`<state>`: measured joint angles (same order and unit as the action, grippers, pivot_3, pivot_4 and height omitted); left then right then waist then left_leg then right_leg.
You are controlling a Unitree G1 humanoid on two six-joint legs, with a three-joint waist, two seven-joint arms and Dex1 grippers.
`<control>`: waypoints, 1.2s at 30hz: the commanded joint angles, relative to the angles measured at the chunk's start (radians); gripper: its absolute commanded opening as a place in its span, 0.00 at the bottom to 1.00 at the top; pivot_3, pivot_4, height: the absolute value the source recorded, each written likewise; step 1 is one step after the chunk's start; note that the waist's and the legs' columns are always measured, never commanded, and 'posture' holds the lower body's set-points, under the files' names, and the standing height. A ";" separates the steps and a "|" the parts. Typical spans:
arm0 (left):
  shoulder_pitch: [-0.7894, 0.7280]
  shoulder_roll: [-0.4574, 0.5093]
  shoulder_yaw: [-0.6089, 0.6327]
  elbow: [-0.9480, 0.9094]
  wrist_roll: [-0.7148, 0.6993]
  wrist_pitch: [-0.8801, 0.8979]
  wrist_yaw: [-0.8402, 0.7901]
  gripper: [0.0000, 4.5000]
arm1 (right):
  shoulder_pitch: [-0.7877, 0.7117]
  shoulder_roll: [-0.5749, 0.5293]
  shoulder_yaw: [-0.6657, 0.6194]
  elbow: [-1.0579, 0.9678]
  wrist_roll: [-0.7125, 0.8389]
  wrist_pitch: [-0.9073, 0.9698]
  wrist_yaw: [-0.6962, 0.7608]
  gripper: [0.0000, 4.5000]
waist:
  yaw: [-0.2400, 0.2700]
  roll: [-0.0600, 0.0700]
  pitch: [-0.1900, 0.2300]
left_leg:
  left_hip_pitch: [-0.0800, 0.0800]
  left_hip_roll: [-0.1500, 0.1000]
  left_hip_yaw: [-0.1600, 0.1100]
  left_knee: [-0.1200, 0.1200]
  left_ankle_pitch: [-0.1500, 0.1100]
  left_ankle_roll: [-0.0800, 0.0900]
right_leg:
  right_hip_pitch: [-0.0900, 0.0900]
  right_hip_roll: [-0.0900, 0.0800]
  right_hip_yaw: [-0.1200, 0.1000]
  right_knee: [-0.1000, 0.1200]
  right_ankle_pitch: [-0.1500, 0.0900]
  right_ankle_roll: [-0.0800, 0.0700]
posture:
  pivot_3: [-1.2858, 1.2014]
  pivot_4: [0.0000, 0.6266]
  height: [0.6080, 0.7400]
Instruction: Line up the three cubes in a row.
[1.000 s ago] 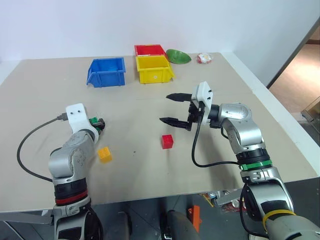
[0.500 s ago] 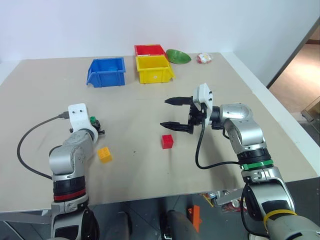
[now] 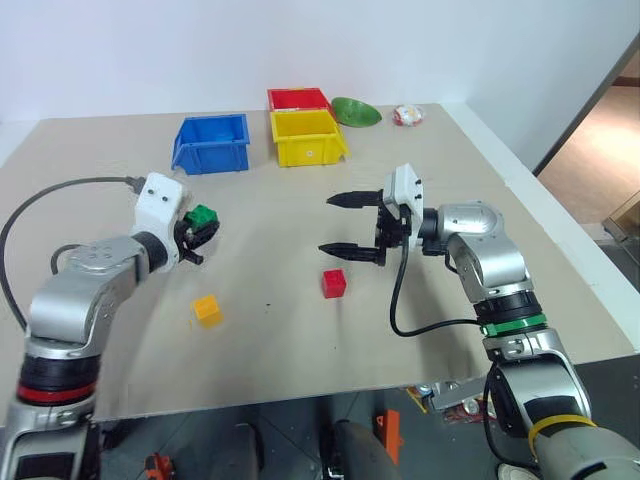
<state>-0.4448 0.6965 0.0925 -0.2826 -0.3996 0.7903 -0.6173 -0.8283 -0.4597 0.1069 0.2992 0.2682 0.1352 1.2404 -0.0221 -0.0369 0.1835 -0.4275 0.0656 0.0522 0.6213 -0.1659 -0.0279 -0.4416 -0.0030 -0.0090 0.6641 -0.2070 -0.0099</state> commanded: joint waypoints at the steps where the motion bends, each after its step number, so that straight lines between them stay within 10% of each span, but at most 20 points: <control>1: -0.001 0.046 -0.019 0.031 -0.034 -0.173 -0.222 0.29 | -0.027 -0.009 -0.009 -0.006 0.006 -0.016 0.009 1.00 | 0.001 0.000 0.000 | 0.000 0.000 0.000 0.000 0.000 0.000 | 0.000 0.000 0.000 0.000 0.000 0.000 | 0.52 0.24 1.00; 19: -0.230 -0.035 -0.291 0.443 0.103 -0.521 -0.681 0.29 | 0.014 -0.053 -0.025 -0.057 0.012 -0.011 -0.019 1.00 | 0.000 0.000 0.000 | -0.002 0.000 0.000 0.001 0.000 0.000 | -0.001 0.001 0.000 0.000 -0.001 0.001 | 0.52 0.24 1.00; 36: -0.248 -0.106 -0.358 0.475 0.189 -0.494 -0.690 0.29 | 0.039 -0.071 -0.026 -0.078 0.016 -0.006 -0.036 1.00 | 0.000 0.000 0.000 | -0.002 0.000 0.000 0.002 0.000 0.000 | -0.001 0.001 0.000 0.001 0.000 0.001 | 0.52 0.24 1.00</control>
<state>-0.6928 0.5917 -0.2705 0.2277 -0.2048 0.2924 -1.3030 -0.7847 -0.5193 0.1076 0.2584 0.2699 0.1345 1.2125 -0.0222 -0.0366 0.1837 -0.4293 0.0659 0.0518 0.6237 -0.1660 -0.0275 -0.4423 -0.0018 -0.0089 0.6650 -0.2075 -0.0087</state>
